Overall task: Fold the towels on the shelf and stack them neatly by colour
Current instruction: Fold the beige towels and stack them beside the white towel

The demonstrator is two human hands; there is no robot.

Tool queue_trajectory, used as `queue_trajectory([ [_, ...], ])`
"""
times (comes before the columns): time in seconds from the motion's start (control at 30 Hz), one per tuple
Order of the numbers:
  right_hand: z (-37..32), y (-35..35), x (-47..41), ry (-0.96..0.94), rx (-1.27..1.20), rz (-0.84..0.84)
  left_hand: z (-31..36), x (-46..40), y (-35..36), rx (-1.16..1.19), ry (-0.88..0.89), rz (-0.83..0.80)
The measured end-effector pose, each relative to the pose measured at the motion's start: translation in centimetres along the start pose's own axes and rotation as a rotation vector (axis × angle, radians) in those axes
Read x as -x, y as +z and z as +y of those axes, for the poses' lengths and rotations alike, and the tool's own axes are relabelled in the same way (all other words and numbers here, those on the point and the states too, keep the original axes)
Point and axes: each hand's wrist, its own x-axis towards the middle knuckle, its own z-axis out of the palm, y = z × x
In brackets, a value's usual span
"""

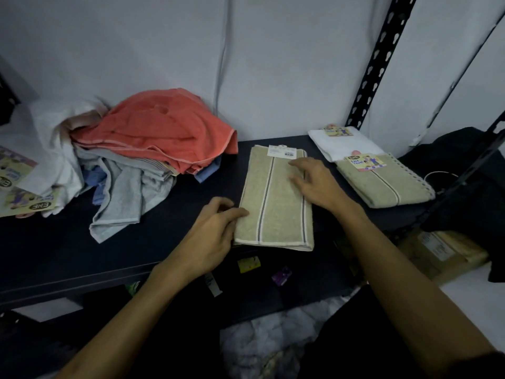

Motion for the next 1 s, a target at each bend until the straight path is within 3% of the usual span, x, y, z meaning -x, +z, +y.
queue_trajectory([
  [0.1, -0.1, -1.2, 5.6, -0.094, -0.086, 0.001, -0.4, 0.8, -0.5, -0.025, 0.058, -0.181],
  [0.17, -0.1, -1.4, 9.9, -0.192, -0.069, -0.092, -0.5, 1.5, -0.3, -0.091, 0.089, -0.229],
  [0.27, 0.0, -0.7, 14.0, -0.229, 0.164, -0.279, -0.4, 1.9, 0.9, -0.218, 0.122, -0.088],
  [0.37, 0.0, 0.2, 14.9, -0.296, 0.294, -0.126, -0.3, 1.9, 1.6, -0.223, 0.176, 0.036],
  [0.5, -1.0, 0.2, 14.9, -0.404, 0.163, -0.015, -0.4, 2.4, 0.5, -0.144, 0.241, 0.087],
  [0.6, -3.0, -0.1, 15.5, -0.439, -0.001, 0.055, 0.7, 2.5, -1.7, -0.004, 0.197, 0.120],
  [0.7, -4.7, -1.0, 15.5, -0.339, -0.271, 0.194, 2.5, 2.0, -4.1, 0.242, 0.128, 0.085],
  [0.83, -6.0, -3.1, 13.5, -0.225, -0.586, 0.248, 3.8, -0.2, -6.5, 0.273, 0.179, 0.111],
  [1.0, -6.4, -5.1, 9.2, -0.161, -0.704, 0.302, 3.9, -5.1, -8.2, 0.332, 0.159, 0.083],
])
